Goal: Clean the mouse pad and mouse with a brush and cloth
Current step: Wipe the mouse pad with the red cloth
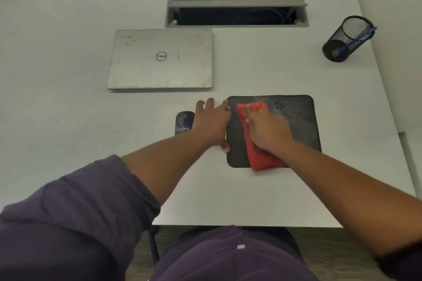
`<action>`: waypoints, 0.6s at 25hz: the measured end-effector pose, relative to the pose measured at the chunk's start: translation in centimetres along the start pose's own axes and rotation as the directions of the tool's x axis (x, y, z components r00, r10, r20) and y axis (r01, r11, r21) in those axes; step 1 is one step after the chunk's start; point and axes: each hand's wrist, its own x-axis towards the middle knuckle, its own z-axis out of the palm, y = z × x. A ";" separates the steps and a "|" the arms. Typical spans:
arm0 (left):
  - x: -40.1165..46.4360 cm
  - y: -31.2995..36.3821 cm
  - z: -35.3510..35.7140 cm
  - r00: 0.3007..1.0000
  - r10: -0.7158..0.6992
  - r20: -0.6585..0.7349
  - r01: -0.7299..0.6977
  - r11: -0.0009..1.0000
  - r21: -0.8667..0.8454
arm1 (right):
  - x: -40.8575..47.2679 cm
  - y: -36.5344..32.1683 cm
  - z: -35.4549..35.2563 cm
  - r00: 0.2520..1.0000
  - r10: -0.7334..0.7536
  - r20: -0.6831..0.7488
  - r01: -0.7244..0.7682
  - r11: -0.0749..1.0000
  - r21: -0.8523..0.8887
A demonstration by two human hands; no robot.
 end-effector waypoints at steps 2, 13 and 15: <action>0.0 0.2 -0.1 1.000 -0.012 -0.004 0.012 1.000 0.010 | -0.1 -1.7 0.3 0.998 0.046 0.033 -0.048 0.997 0.053; -0.1 0.3 -0.2 1.000 -0.009 -0.005 0.009 1.000 0.015 | 2.5 2.8 -1.6 0.988 0.155 -0.024 -0.154 0.987 0.035; 0.0 0.2 -0.1 1.000 -0.006 -0.005 0.006 1.000 0.016 | 1.5 0.9 -0.9 0.998 0.066 -0.013 -0.066 0.998 0.021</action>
